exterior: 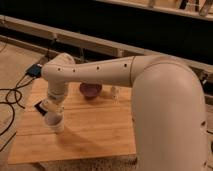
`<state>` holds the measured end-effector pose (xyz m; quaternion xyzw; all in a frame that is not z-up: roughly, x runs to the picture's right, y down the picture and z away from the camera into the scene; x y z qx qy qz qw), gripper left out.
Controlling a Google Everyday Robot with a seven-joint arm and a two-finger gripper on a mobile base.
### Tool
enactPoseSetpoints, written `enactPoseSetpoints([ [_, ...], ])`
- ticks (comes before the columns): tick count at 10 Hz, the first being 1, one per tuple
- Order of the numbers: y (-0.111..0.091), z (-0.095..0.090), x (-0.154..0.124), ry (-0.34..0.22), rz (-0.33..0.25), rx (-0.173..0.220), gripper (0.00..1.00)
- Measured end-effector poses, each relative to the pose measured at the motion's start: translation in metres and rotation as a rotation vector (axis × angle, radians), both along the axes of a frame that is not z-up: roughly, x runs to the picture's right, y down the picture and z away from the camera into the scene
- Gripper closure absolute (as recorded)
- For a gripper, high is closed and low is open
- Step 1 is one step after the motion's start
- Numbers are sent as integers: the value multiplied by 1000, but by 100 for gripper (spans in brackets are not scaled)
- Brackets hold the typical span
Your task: Place the white sponge in the ceramic cup
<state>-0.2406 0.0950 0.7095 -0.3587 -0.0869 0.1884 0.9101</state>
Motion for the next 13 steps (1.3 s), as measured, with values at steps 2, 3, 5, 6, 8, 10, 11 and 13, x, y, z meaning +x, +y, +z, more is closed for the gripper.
enactPoseSetpoints([
  [2,13,0,-3,-10,-18,-6,100],
  [3,16,0,-4,-12,-22,-4,100],
  [5,21,1,-7,-16,-30,-5,100],
  [6,25,1,-10,-19,-35,-6,100],
  [8,29,2,-13,-21,-41,-6,100],
  [10,33,4,-15,-23,-48,-4,100],
  [11,34,4,-15,-25,-51,-2,99],
  [13,36,6,-17,-26,-58,3,83],
])
